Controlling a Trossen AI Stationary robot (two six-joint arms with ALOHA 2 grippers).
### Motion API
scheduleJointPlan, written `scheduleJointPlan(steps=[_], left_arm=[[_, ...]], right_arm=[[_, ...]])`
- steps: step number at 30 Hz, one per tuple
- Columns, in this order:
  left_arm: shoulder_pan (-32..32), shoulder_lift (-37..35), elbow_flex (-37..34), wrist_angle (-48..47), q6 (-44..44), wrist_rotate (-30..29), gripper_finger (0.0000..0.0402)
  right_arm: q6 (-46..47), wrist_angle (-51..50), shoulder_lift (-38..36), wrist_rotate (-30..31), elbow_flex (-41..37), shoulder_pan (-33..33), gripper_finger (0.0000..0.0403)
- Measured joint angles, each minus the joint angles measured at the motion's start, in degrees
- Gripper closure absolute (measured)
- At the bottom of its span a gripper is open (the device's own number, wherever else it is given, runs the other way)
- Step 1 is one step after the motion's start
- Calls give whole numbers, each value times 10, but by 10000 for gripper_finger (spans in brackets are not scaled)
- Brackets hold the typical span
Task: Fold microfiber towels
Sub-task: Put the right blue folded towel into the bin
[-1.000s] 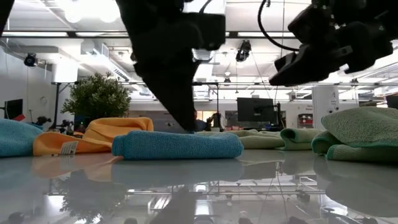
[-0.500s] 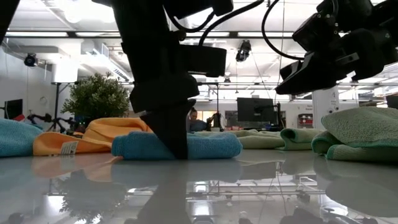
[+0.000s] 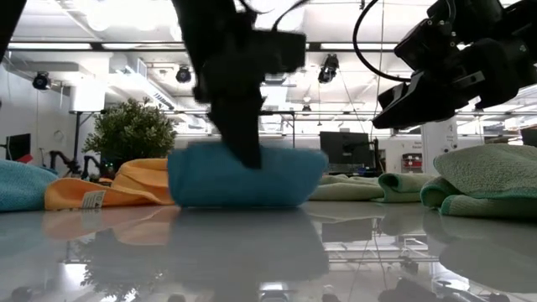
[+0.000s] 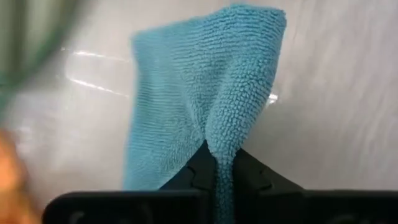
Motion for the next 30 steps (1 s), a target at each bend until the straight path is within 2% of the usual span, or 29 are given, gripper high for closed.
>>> scheduleJointPlan(steps=[8, 16, 22, 30], left_arm=[[86, -120, 4, -45, -1, -7, 399], [217, -210, 4, -48, 3, -59, 400], [324, -225, 1, -45, 4, -70, 401], [425, -187, 1, -26, -8, -80, 401]], right_arm=[[-3, 0, 0, 0, -1, 0, 394], [-6, 0, 3, 0, -1, 0, 394], [-6, -3, 3, 0, -1, 0, 394], [-10, -5, 3, 0, -1, 0, 394]])
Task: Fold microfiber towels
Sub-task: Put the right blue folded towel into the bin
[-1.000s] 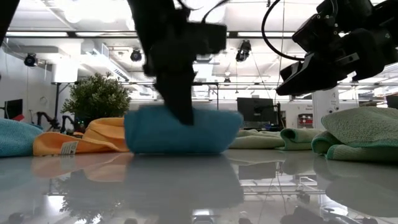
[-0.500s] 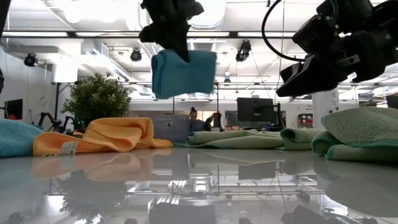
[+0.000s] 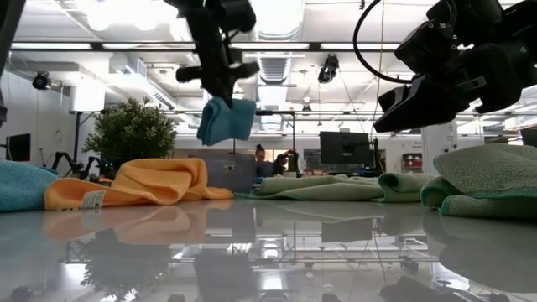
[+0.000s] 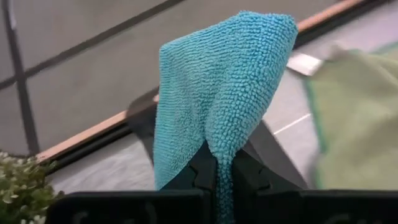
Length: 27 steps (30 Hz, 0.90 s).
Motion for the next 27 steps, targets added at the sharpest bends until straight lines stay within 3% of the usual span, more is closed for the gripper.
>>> scheduleJointPlan(steps=[12, 27], left_arm=[[37, 92, 2, 6, -68, -1, 401], [38, 140, 5, 37, -142, -2, 398]], right_arm=[[-5, -14, 0, 0, 0, 0, 394], [-5, -21, 0, 0, -6, 0, 394]])
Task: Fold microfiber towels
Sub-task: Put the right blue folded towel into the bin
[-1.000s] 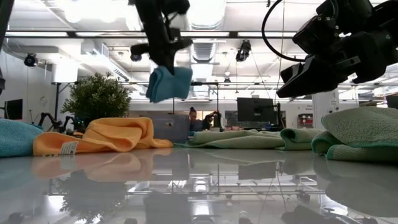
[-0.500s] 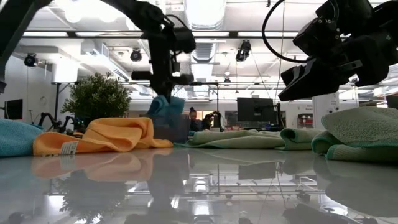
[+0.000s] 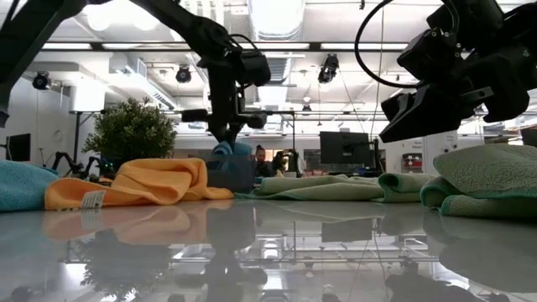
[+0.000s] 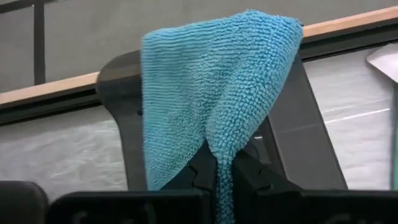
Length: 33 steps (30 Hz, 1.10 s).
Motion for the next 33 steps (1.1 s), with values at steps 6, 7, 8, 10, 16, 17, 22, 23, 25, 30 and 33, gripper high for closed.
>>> scheduleJointPlan(steps=[6, 7, 8, 10, 16, 17, 22, 23, 25, 30, 33], left_arm=[[0, 22, -1, 10, -1, -1, 395], [0, 24, -1, 11, -1, -1, 395], [0, 25, -1, 12, -1, -1, 395], [0, 26, -1, 18, -1, -1, 394], [0, 26, -3, 35, 0, 20, 370], [0, 26, -3, 36, -1, 23, 361], [0, 26, -3, 36, -1, 29, 304], [0, 26, -3, 36, 0, 33, 292], [0, 26, -3, 36, 0, 38, 269], [-1, 26, -2, 36, 4, 59, 222], [-2, 17, -2, 36, 23, 65, 206]], right_arm=[[0, -1, 0, 0, 0, 0, 394], [0, -1, 0, 0, 0, 0, 394], [0, -1, 0, 0, 0, 0, 394], [0, -1, 0, 0, 0, 0, 394], [-1, -2, 0, 0, 0, 0, 394], [-1, -2, 0, 0, 0, 0, 394], [0, -4, 0, 0, 0, 0, 394], [0, -4, 0, 0, 0, 0, 394], [0, -4, 0, 0, 0, 0, 394], [0, -4, 0, 0, 0, 0, 394], [0, -4, 0, 0, 0, 0, 394]])
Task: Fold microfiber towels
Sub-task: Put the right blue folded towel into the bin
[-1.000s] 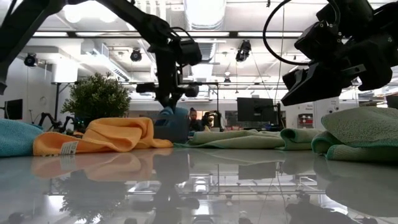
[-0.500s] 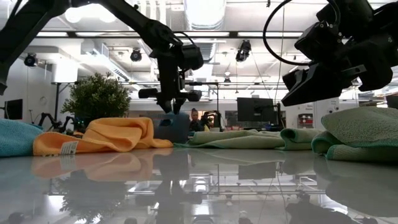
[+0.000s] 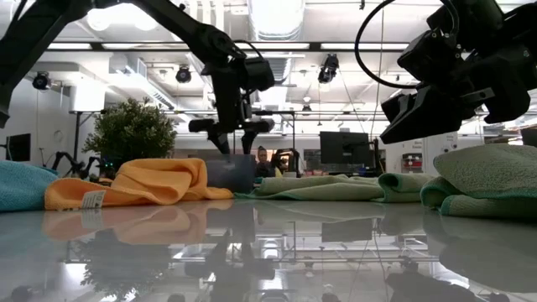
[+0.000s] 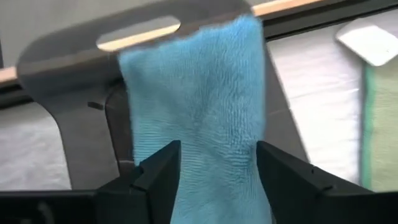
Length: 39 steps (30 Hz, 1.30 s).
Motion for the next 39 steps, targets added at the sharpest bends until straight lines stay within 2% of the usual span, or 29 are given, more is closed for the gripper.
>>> scheduleJointPlan(steps=[7, 12, 14, 18, 21, 26, 31, 39], left_arm=[[-4, -40, 0, 0, 39, 4, 200], [-15, -70, -2, -1, 186, 4, 205], [-23, -85, -6, -3, 241, 18, 213], [-54, -110, -11, 0, 311, 35, 246], [-93, -140, -15, 20, 364, 39, 274], [-154, -189, -39, 36, 441, 39, 306], [-194, -264, -128, 111, 482, 39, 322], [-199, -393, -310, 244, 494, 38, 325]], right_arm=[[0, -2, 0, 0, 0, 0, 394], [4, -5, 0, 0, -2, 0, 394], [11, -4, 0, 5, -2, 0, 394], [34, -13, 0, 71, 13, -3, 394], [38, -52, 0, 90, 45, -25, 394], [28, -148, 4, 89, 141, -96, 394], [-16, -269, 15, 83, 265, -177, 394], [-81, -408, 116, -33, 487, -300, 394]])
